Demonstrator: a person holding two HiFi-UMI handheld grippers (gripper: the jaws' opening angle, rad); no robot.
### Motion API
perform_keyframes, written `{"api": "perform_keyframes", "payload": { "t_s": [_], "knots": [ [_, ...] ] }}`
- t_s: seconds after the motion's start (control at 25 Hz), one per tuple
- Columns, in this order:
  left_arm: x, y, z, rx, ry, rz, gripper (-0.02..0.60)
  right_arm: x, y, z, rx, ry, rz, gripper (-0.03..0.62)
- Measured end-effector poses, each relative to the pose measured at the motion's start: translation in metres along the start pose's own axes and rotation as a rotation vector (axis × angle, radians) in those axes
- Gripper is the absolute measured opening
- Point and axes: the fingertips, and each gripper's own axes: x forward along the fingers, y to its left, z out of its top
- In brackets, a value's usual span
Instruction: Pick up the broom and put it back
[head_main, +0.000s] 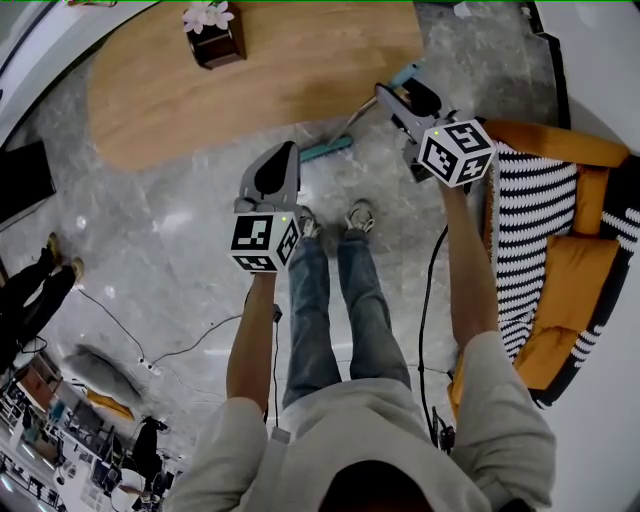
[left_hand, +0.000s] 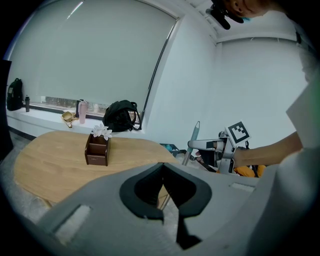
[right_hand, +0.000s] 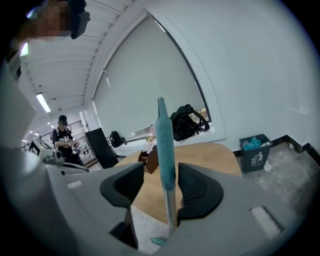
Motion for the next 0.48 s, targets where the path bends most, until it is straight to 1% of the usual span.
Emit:
{"api": "perform_keyframes", "payload": {
  "t_s": [0.28, 0.48],
  "knots": [
    [-0.002, 0.001, 0.001, 0.0, -0.003, 0.001, 0.006, -0.009, 0.001, -0.005, -0.002, -0.002, -0.016, 0.215],
    [-0.003, 0.005, 0.0, -0.004, -0.006, 0.008, 0.005, -0.027, -0.003, -0.01, 0.014, -0.025, -0.058, 0.215]
  ]
}}
